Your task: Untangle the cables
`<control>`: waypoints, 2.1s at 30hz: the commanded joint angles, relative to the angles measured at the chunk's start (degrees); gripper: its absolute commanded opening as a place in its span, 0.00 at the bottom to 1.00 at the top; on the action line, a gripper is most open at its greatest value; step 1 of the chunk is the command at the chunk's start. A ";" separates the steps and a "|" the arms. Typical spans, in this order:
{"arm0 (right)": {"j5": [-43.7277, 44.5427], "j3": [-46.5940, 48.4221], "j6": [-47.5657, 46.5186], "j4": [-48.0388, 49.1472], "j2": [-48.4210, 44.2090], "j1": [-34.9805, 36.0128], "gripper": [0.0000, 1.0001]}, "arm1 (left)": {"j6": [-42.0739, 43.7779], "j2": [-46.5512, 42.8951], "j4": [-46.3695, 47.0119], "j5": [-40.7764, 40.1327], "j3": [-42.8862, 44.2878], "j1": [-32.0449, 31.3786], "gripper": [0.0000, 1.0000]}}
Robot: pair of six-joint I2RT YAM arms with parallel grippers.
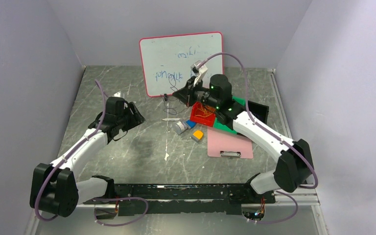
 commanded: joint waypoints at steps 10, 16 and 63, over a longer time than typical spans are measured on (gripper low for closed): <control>19.55 2.36 -1.43 -12.23 -13.64 -9.57 0.00 | 4.31 3.78 5.00 6.83 2.85 0.52 0.62; 30.32 0.60 -0.29 -18.96 -18.75 -16.94 0.00 | 8.00 5.88 2.89 5.31 8.16 0.50 0.63; 37.69 -20.07 10.93 -22.24 -14.82 -38.73 0.00 | 21.25 16.45 7.68 3.27 24.42 0.50 0.68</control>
